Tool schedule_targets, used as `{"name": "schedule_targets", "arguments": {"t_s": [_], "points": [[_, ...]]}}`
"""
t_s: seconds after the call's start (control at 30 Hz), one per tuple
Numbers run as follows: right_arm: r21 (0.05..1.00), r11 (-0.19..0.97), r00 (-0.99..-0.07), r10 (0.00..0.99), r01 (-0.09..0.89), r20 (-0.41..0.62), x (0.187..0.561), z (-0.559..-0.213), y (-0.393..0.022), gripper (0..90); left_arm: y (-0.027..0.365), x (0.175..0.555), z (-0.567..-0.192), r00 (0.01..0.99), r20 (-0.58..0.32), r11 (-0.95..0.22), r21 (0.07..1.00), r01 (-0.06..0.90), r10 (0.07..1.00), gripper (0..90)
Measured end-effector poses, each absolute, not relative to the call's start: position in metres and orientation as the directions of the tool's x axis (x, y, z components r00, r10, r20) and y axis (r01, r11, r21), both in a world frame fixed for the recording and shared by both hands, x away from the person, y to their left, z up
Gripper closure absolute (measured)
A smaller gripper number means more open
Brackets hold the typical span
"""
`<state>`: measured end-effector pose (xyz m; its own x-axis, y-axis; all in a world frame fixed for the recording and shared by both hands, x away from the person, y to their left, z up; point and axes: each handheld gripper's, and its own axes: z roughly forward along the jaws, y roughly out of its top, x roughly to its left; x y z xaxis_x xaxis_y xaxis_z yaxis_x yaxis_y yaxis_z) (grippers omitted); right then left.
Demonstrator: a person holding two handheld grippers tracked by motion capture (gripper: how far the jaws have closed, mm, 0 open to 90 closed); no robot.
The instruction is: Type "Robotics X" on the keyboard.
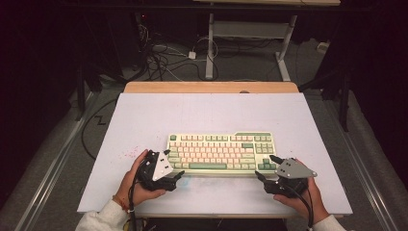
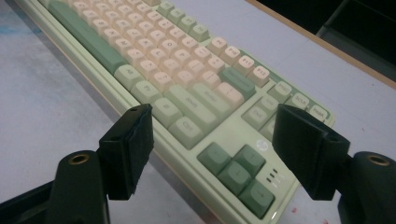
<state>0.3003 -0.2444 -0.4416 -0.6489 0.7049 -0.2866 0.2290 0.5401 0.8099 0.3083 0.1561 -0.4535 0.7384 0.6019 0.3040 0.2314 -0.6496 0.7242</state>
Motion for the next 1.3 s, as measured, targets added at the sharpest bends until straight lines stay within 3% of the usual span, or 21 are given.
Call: {"name": "schedule_targets", "arguments": {"t_s": [0.27, 0.33, 0.37, 0.4, 0.53, 0.57, 0.7, 1.3], "points": [[0.813, 0.534, -0.683, 0.685, 0.232, -0.254, 0.313, -0.431, -0.235, 43.3, 0.169, 0.303, -0.462, 0.722, 0.292, -0.639, 0.722, 0.263, 0.627, 18.1], [0.803, 0.545, -0.690, 0.679, 0.242, -0.253, 0.320, -0.429, -0.229, 52.2, 0.172, 0.302, -0.463, 0.720, 0.289, -0.638, 0.721, 0.271, 0.631, 18.1], [0.803, 0.545, -0.690, 0.679, 0.242, -0.253, 0.320, -0.429, -0.229, 52.2, 0.173, 0.302, -0.464, 0.719, 0.289, -0.641, 0.717, 0.274, 0.631, 18.1], [0.796, 0.552, -0.705, 0.667, 0.249, -0.242, 0.324, -0.429, -0.224, 61.3, 0.174, 0.302, -0.465, 0.719, 0.291, -0.646, 0.711, 0.279, 0.631, 18.2], [0.780, 0.574, -0.723, 0.647, 0.251, -0.243, 0.331, -0.430, -0.215, 71.9, 0.176, 0.299, -0.465, 0.714, 0.293, -0.646, 0.709, 0.283, 0.635, 18.1], [0.772, 0.585, -0.735, 0.633, 0.250, -0.241, 0.335, -0.430, -0.208, 80.6, 0.177, 0.299, -0.465, 0.712, 0.291, -0.642, 0.712, 0.285, 0.639, 18.2], [0.768, 0.591, -0.746, 0.622, 0.247, -0.238, 0.342, -0.429, -0.198, 87.9, 0.179, 0.297, -0.465, 0.712, 0.291, -0.645, 0.707, 0.290, 0.639, 18.1], [0.715, 0.639, -0.770, 0.597, 0.285, -0.226, 0.384, -0.439, -0.144, 90.0, 0.183, 0.296, -0.470, 0.716, 0.291, -0.657, 0.690, 0.302, 0.635, 18.2]]}}
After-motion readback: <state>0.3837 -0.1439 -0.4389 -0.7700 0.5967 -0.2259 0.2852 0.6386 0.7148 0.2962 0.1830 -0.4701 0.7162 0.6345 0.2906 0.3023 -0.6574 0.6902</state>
